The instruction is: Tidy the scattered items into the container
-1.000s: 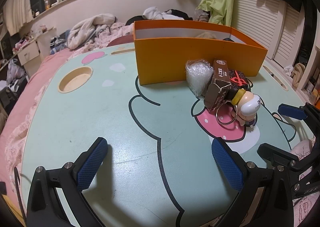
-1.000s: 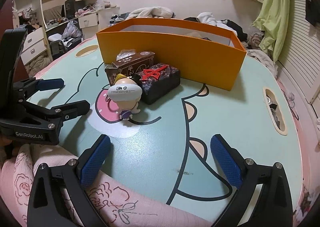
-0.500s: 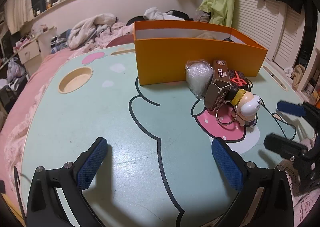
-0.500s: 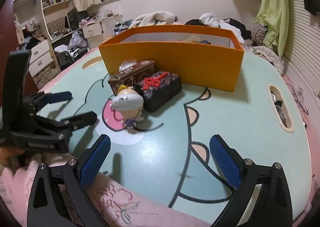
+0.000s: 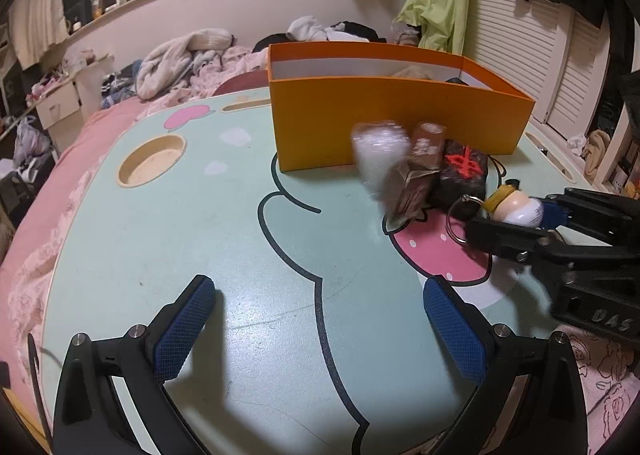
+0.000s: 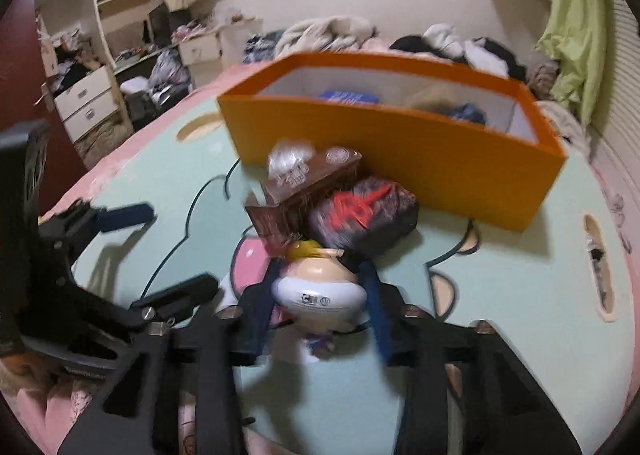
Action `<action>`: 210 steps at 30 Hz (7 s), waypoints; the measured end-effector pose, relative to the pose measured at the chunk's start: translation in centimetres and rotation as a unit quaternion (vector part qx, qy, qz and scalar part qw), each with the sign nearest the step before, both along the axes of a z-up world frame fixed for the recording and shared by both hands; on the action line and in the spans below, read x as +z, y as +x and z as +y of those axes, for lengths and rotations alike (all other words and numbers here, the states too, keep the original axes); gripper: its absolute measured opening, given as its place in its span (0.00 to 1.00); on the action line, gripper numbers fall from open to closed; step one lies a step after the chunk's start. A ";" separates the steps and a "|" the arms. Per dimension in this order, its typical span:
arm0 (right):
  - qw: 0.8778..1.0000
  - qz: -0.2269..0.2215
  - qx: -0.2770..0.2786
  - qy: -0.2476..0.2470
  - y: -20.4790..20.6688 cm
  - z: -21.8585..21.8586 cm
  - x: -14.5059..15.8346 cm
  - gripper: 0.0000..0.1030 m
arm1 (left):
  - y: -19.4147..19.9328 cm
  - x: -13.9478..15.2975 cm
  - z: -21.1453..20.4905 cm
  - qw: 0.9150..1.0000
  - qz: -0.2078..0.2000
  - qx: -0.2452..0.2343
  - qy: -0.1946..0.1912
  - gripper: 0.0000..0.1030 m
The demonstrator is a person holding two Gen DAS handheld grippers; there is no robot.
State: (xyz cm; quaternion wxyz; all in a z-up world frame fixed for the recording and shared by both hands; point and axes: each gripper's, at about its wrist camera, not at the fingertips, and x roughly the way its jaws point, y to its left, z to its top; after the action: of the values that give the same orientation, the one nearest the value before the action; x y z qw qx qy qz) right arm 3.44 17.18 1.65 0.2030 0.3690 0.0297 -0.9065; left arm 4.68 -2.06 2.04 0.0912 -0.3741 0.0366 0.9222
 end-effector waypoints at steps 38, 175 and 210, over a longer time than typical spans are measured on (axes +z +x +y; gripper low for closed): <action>0.974 0.135 -0.087 -0.159 -4.3 6.3 9.8 0.36 | -7.2 12.6 1.8 0.980 0.137 -0.064 0.127 0.24; 0.990 0.110 -0.061 -0.058 0.1 5.6 4.7 0.59 | -4.3 5.9 0.9 0.992 0.032 -0.022 0.116 0.30; 0.993 0.088 -0.080 0.027 -7.7 3.1 4.8 0.84 | -9.1 4.8 -2.3 0.990 0.067 0.061 0.104 0.99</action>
State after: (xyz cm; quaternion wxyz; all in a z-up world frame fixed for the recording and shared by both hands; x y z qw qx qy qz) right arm -4.31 20.30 6.48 0.1165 0.2941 0.0419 -0.9477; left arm -4.38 -4.33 6.89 0.0702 -0.3015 -0.0765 0.9478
